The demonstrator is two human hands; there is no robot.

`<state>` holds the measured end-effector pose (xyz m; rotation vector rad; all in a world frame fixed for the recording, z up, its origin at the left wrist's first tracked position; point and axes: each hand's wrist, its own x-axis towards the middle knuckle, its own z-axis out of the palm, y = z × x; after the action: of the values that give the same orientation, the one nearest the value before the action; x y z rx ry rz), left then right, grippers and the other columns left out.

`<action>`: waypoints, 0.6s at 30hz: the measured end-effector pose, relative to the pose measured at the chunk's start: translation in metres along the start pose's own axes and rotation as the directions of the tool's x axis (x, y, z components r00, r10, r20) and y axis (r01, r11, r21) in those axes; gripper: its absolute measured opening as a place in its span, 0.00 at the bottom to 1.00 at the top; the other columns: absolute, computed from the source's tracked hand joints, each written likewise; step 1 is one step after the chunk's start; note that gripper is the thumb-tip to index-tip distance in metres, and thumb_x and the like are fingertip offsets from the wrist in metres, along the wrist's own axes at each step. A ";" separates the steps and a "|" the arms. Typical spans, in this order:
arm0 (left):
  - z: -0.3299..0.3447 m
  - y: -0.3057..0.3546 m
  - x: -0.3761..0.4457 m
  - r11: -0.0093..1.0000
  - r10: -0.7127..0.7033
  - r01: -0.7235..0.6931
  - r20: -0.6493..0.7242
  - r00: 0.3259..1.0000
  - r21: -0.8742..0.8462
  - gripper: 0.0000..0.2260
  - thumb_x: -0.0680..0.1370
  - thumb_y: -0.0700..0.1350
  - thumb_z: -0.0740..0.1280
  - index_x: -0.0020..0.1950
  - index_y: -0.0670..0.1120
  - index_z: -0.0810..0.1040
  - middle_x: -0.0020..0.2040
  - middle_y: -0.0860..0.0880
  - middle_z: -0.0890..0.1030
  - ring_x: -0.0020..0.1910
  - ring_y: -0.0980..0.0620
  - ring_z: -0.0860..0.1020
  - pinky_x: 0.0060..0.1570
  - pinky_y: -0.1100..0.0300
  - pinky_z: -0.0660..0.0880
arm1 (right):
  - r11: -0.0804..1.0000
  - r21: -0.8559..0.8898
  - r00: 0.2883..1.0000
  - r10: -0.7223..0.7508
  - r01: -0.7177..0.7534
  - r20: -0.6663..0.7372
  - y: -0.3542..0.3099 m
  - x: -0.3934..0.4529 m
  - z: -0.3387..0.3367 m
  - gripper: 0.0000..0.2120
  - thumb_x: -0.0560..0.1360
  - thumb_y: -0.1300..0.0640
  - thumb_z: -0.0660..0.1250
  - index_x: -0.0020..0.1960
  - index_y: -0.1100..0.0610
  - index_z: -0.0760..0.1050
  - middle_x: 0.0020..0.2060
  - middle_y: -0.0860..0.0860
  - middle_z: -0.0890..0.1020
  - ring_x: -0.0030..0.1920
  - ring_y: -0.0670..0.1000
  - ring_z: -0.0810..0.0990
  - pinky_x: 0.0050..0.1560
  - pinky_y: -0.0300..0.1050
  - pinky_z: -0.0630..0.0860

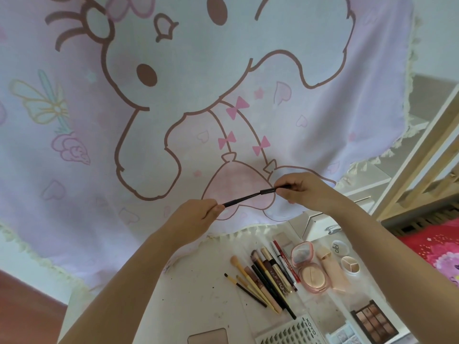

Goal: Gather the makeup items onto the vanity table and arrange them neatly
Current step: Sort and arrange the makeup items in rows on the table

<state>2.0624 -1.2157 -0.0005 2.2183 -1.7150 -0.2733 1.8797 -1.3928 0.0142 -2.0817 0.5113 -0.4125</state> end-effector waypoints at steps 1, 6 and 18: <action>0.000 0.000 0.000 1.000 0.000 0.000 0.005 1.000 -0.003 0.16 0.81 0.49 0.51 0.33 0.51 0.61 0.30 0.54 0.66 0.28 0.58 0.64 0.28 0.68 0.61 | 1.000 -0.010 1.000 0.002 -0.002 0.007 0.000 0.001 0.001 0.12 0.74 0.65 0.63 0.38 0.49 0.75 0.31 0.47 0.74 0.28 0.39 0.71 0.35 0.30 0.68; 0.003 -0.003 0.002 0.999 0.022 -0.021 0.030 0.999 -0.031 0.16 0.81 0.49 0.51 0.32 0.52 0.61 0.29 0.54 0.66 0.28 0.58 0.64 0.28 0.68 0.60 | 0.998 -0.057 0.998 0.024 -0.021 0.057 0.002 0.005 0.009 0.09 0.74 0.64 0.64 0.41 0.51 0.76 0.32 0.48 0.75 0.33 0.46 0.71 0.39 0.37 0.70; 0.042 -0.008 -0.005 0.858 -0.071 0.245 0.367 0.927 -0.451 0.07 0.80 0.45 0.56 0.51 0.48 0.73 0.33 0.54 0.77 0.32 0.57 0.77 0.38 0.67 0.74 | 0.987 -0.155 0.961 0.073 -0.032 0.266 0.009 0.031 0.050 0.06 0.74 0.62 0.64 0.50 0.55 0.76 0.29 0.45 0.73 0.26 0.40 0.71 0.32 0.31 0.69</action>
<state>2.0545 -1.2149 -0.0424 1.9987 -1.3929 -1.0667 1.9283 -1.3775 -0.0162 -2.2191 0.4428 -0.0552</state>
